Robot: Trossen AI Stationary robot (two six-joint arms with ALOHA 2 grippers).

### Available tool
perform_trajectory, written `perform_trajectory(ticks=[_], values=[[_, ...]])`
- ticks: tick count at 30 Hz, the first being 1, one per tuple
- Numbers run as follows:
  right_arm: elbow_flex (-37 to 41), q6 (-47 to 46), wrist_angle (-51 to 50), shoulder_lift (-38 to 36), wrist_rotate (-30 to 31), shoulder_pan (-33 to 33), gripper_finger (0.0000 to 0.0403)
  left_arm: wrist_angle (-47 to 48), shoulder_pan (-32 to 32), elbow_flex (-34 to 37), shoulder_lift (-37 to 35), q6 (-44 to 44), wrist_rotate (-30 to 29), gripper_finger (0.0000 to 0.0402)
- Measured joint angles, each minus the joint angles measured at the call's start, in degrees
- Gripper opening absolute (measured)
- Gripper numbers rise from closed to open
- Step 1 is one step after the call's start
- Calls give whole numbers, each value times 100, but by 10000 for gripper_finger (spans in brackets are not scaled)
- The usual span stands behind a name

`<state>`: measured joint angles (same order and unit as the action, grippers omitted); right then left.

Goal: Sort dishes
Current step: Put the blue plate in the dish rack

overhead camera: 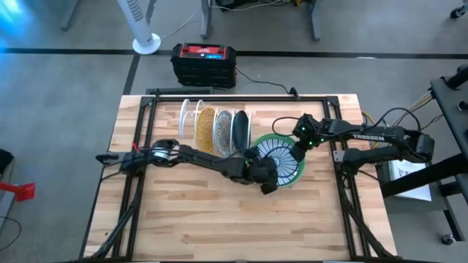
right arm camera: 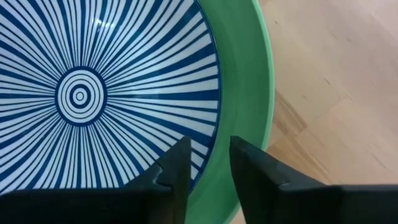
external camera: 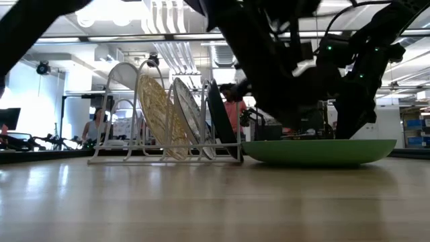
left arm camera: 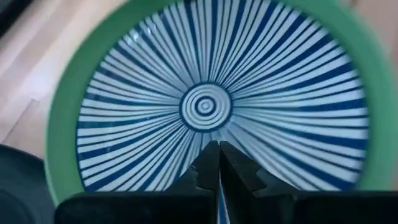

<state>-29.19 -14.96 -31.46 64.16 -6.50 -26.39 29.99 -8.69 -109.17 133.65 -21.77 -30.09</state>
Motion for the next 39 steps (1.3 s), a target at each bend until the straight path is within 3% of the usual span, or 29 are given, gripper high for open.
perform_trajectory(ticks=[7,16,39], values=[[45,-67,47,0,-2,0,142,1315,209,-1194,904,42,81,0],[233,-251,319,9,-170,-2,152,1990,232,-2505,1662,173,39,0],[1272,-976,2201,-4,-407,-13,92,1570,236,-2450,1713,25,85,0]])
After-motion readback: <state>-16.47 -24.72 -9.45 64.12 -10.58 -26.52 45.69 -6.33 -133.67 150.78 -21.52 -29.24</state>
